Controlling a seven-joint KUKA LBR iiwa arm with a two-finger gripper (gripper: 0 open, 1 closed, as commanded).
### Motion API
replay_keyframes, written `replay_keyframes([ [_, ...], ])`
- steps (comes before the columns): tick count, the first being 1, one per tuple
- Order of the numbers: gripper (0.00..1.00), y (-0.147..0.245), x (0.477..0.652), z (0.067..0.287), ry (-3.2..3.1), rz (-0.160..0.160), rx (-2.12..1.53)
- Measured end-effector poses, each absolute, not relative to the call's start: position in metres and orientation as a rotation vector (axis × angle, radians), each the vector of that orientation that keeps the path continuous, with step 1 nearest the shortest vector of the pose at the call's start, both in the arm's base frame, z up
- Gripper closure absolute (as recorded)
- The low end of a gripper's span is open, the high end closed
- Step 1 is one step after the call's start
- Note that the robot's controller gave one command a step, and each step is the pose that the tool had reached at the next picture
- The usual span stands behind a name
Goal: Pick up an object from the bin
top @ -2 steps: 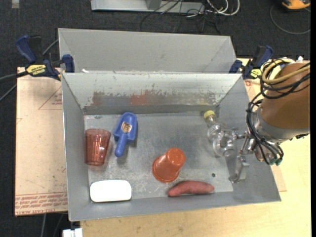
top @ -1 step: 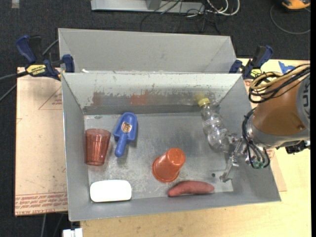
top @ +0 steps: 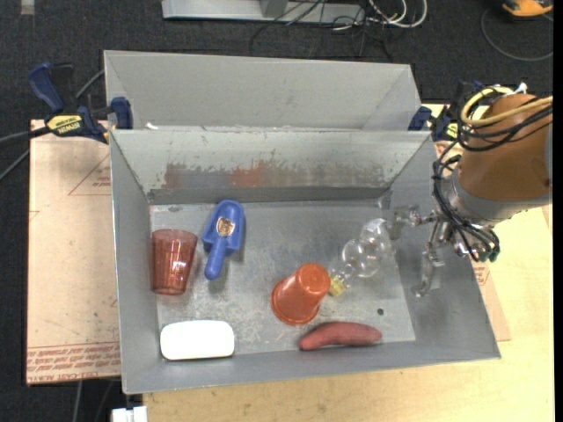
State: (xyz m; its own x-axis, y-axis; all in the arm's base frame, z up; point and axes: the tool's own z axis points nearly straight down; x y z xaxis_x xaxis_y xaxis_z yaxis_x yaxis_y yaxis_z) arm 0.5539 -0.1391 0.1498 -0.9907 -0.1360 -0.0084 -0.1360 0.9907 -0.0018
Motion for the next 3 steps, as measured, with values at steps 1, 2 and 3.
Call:
replay_keyframes([
  [1, 0.00, -0.148, 0.578, 0.106, 3.055, 0.003, 0.732],
  [2, 0.00, -0.128, 0.629, 0.070, 3.121, 0.002, 0.237],
  [3, 1.00, -0.128, 0.592, 0.070, 3.138, 0.007, 0.059],
])
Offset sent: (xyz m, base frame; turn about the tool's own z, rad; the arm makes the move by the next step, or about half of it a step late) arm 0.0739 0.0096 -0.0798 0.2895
